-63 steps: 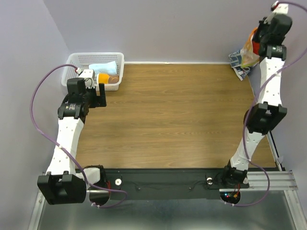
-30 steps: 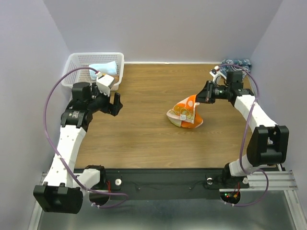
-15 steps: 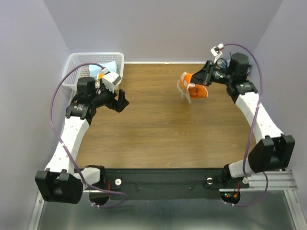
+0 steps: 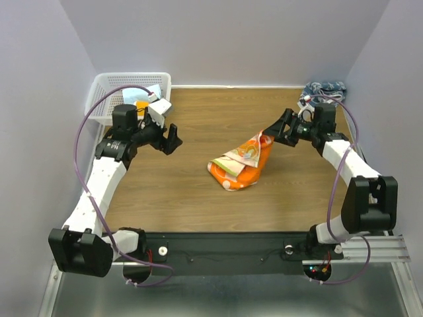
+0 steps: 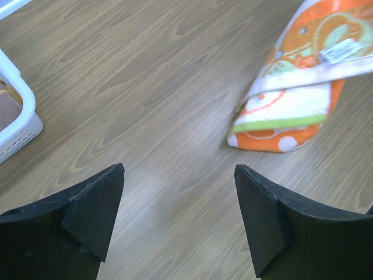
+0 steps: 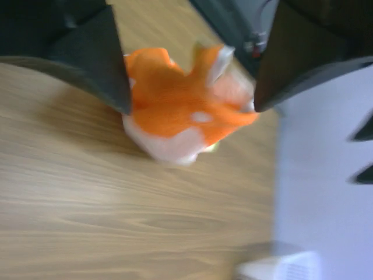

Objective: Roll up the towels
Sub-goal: Move the towel to the center of the board, then flatten the towel

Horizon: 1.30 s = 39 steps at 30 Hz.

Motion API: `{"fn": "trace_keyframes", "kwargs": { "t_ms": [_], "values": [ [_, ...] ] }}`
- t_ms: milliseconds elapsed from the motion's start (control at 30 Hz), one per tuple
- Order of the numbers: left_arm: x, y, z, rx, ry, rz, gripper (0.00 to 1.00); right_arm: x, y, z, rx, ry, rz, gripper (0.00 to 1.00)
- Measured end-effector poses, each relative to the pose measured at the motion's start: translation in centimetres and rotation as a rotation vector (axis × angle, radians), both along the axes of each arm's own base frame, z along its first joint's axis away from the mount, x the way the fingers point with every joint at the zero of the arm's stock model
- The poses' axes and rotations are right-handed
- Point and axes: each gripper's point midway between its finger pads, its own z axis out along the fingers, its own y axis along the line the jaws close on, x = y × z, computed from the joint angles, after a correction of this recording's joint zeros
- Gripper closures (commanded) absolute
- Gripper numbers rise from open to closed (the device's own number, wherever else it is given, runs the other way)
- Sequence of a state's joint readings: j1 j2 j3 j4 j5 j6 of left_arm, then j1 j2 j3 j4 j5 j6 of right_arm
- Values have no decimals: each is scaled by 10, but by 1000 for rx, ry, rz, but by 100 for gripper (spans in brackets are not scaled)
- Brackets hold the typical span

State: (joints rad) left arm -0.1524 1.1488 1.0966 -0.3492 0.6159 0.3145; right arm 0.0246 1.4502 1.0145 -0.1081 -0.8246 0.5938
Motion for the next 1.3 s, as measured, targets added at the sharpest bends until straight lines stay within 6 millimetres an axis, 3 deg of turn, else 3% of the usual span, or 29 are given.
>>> {"fn": "trace_keyframes", "kwargs": {
  "t_ms": [67,167,333,500,633,700,833,1000,1100,1133,1200,1233,1300],
  "values": [
    [0,-2,-6,20,8,-11,13,4,-17,-31,-100,33,-31,0],
    [2,-5,-17,48,26,-29,17,-5,-30,-61,-247,46,-3,1],
    [1,-23,-41,97,71,-95,26,-10,-51,-75,-461,-60,80,15],
    [-11,-55,-70,135,136,-200,34,-9,-63,-71,-614,-151,176,34],
    [-30,-93,-86,146,142,-330,35,-17,-48,-78,-678,-186,278,35],
    [-37,-107,-88,137,126,-387,35,-24,-28,-90,-700,-191,361,34],
    [-37,-123,-83,109,74,-445,32,-39,0,-127,-736,-127,489,30],
    [-32,-132,-83,103,36,-471,31,-49,10,-157,-804,-65,555,31],
    [-30,-135,-90,121,31,-484,31,-49,9,-166,-851,-53,559,47],
    [-31,-137,-91,126,28,-488,31,-49,9,-167,-865,-51,556,61],
    [-34,-141,-93,143,11,-506,31,-46,6,-169,-889,-48,542,75],
    [-36,-143,-94,150,2,-516,31,-45,5,-169,-895,-48,536,89],
    [-38,-147,-95,165,-12,-532,31,-43,3,-168,-908,-42,518,99]
  ]
}}
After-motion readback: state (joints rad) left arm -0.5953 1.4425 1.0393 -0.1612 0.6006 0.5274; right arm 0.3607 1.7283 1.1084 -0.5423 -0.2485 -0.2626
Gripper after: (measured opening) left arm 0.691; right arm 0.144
